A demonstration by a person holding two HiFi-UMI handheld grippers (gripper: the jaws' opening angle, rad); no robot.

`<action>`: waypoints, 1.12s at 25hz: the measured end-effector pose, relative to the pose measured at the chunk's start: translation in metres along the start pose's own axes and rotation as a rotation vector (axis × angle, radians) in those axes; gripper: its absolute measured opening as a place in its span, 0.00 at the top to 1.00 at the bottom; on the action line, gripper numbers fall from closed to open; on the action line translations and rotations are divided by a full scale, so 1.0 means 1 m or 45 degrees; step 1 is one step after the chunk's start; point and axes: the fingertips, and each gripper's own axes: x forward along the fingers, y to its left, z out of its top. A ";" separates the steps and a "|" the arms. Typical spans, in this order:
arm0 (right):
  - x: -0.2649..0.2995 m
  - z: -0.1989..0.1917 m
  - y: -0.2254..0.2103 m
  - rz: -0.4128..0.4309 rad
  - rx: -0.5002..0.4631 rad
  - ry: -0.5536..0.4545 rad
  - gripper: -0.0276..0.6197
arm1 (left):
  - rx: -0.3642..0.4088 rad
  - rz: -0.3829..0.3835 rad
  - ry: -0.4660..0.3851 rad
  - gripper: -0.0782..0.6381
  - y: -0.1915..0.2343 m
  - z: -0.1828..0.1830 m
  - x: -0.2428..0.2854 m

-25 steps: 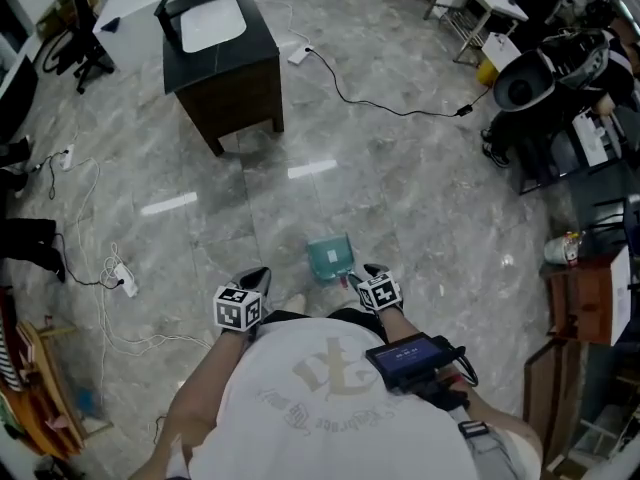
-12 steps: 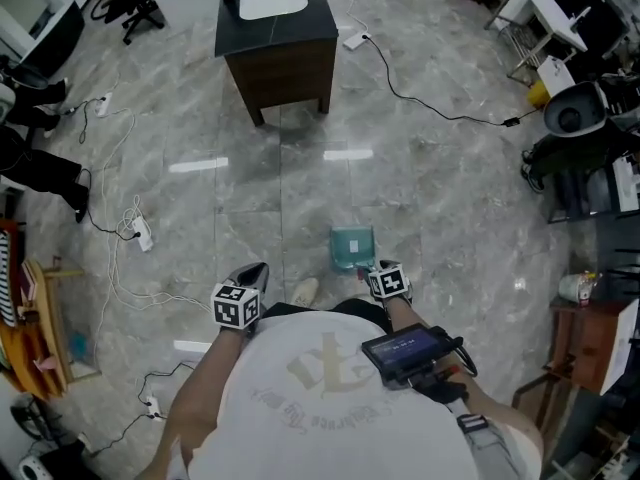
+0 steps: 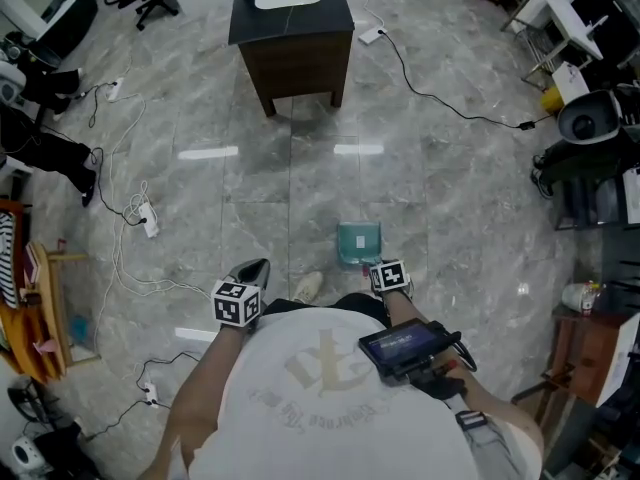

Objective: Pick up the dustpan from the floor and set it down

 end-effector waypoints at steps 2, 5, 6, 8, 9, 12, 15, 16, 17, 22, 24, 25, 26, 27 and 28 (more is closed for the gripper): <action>0.001 0.001 -0.001 -0.030 -0.020 0.020 0.72 | -0.003 0.005 0.000 0.87 0.004 -0.002 -0.002; -0.001 -0.001 -0.006 -0.074 -0.024 0.037 0.74 | -0.002 0.003 -0.002 0.87 0.007 -0.002 -0.003; -0.003 -0.003 -0.010 -0.093 -0.014 0.037 0.75 | 0.001 -0.001 -0.001 0.87 0.007 -0.001 -0.002; -0.008 -0.008 -0.020 -0.140 0.001 0.030 0.77 | 0.006 -0.012 0.001 0.87 0.006 -0.001 0.000; -0.010 -0.009 -0.024 -0.161 -0.004 0.023 0.78 | 0.008 -0.019 0.002 0.87 0.005 -0.001 0.001; -0.014 -0.008 -0.032 -0.200 -0.035 -0.014 0.79 | 0.017 -0.031 0.004 0.87 0.007 -0.001 0.002; -0.021 -0.006 -0.034 -0.209 -0.021 -0.035 0.79 | 0.031 -0.052 0.007 0.87 0.008 0.000 0.003; -0.023 -0.006 -0.034 -0.211 -0.013 -0.040 0.79 | 0.037 -0.061 0.009 0.87 0.008 0.001 0.004; -0.026 -0.004 -0.033 -0.211 -0.010 -0.050 0.79 | 0.044 -0.069 0.010 0.87 0.009 0.001 0.005; -0.037 0.001 -0.026 -0.210 -0.013 -0.083 0.79 | 0.074 -0.117 0.017 0.87 0.009 0.005 0.013; -0.043 0.003 -0.023 -0.204 -0.021 -0.103 0.79 | 0.088 -0.142 0.020 0.87 0.004 0.009 0.018; -0.046 0.004 -0.021 -0.200 -0.023 -0.110 0.79 | 0.096 -0.155 0.023 0.87 0.002 0.010 0.020; -0.049 0.004 -0.019 -0.196 -0.023 -0.115 0.79 | 0.105 -0.169 0.025 0.87 0.000 0.012 0.022; -0.052 0.004 -0.017 -0.191 -0.022 -0.120 0.79 | 0.116 -0.185 0.028 0.87 -0.003 0.013 0.024; -0.055 0.004 -0.016 -0.187 -0.021 -0.125 0.79 | 0.129 -0.202 0.030 0.87 -0.005 0.015 0.027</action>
